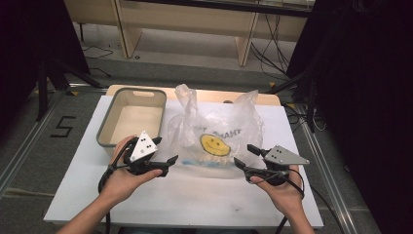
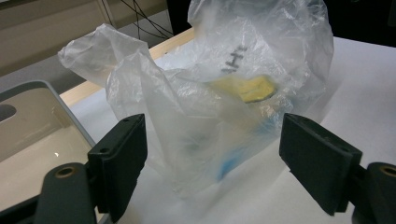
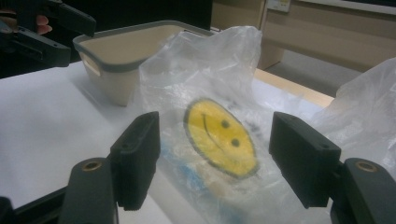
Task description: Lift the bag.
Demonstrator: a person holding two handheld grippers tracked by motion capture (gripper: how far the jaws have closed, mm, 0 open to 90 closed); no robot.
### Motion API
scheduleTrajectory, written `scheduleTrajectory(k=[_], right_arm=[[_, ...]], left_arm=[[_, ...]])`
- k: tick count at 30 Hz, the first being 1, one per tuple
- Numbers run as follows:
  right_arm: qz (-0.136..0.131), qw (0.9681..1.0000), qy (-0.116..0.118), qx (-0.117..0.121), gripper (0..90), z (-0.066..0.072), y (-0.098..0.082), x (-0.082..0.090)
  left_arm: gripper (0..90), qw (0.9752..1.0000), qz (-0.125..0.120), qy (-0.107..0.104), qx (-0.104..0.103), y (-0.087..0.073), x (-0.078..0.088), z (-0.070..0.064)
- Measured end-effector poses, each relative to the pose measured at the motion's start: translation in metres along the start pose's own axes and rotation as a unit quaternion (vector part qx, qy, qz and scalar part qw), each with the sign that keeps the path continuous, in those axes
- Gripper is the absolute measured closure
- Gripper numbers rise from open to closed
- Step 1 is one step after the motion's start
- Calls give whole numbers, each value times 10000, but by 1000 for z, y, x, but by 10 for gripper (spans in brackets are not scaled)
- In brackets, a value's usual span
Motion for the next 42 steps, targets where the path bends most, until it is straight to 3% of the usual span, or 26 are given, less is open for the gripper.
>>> scheduleTrajectory(k=[22,42], right_arm=[[134,9998,56,-145,347,0,-22,12],[249,9993,-145,-233,343,-11,-39,34]], left_arm=[[234,9999,160,-51,23,-19,13,4],[233,9995,311,53,64,-38,30,17]])
Point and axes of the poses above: each handheld gripper's, and its own axes: x roughly backward along the jaws, y roughly out of its top, z roughly to its left, the point moved 6 cm from there along -x, roughly forward along the jaws, and after that the axes turned 13 degrees about -z, right-handed, at the moved point
